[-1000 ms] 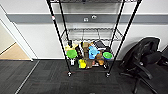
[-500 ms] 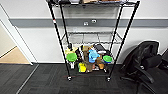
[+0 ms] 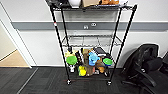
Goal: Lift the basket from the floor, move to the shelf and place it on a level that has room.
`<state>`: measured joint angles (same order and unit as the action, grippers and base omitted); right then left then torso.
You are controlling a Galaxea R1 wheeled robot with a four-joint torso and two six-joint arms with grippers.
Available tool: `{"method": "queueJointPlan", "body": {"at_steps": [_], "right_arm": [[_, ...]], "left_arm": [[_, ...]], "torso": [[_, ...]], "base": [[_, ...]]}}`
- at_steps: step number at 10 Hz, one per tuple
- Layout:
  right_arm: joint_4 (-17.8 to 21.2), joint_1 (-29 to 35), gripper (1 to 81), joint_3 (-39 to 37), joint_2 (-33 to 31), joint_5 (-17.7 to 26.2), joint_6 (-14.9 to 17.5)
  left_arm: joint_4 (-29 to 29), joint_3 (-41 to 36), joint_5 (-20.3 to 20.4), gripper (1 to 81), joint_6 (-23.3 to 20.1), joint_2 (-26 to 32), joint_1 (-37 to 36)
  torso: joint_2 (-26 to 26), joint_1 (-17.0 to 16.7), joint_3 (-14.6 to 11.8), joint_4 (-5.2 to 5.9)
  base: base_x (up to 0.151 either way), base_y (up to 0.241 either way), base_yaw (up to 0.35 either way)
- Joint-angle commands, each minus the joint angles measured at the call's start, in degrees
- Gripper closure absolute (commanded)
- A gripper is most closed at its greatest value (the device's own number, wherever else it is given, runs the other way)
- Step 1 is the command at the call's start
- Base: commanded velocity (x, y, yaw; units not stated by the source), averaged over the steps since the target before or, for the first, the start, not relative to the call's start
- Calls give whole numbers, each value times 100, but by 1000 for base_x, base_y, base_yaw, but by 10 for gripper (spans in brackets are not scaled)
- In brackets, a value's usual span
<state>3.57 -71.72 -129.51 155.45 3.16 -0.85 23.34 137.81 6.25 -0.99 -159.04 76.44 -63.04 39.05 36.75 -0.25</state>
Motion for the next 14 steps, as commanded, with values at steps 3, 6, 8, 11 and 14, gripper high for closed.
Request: {"method": "queueJointPlan", "body": {"at_steps": [3, 6, 8, 11, 14], "right_arm": [[3, 988, 10, -38, -82, 950, 15], [82, 1225, 10, -47, -56, 967, 15], [108, 1409, 10, -55, -21, 1124, 6], [311, 1682, 10, -73, 6, 1178, 6], [451, 1884, 10, -126, 50, 1328, 6]], "left_arm": [[47, -18, -353, 10, 20, 117, -344], [12, -18, -353, 10, 20, 109, -353], [21, -18, -396, 10, 20, 135, -458], [47, -18, -423, 10, 20, 205, -739], [82, 44, -221, 10, 28, 214, -950]], "torso": [[-956, 609, 0, 0], [-1476, 933, 587, 0], [-1788, 1130, 867, 0], [-2378, 1508, 870, 0], [-2883, 1827, 1006, 0]], "base": [[0, 0, 0], [0, 0, 0], [0, 0, 0], [0, 0, 0], [0, 0, 0]]}}
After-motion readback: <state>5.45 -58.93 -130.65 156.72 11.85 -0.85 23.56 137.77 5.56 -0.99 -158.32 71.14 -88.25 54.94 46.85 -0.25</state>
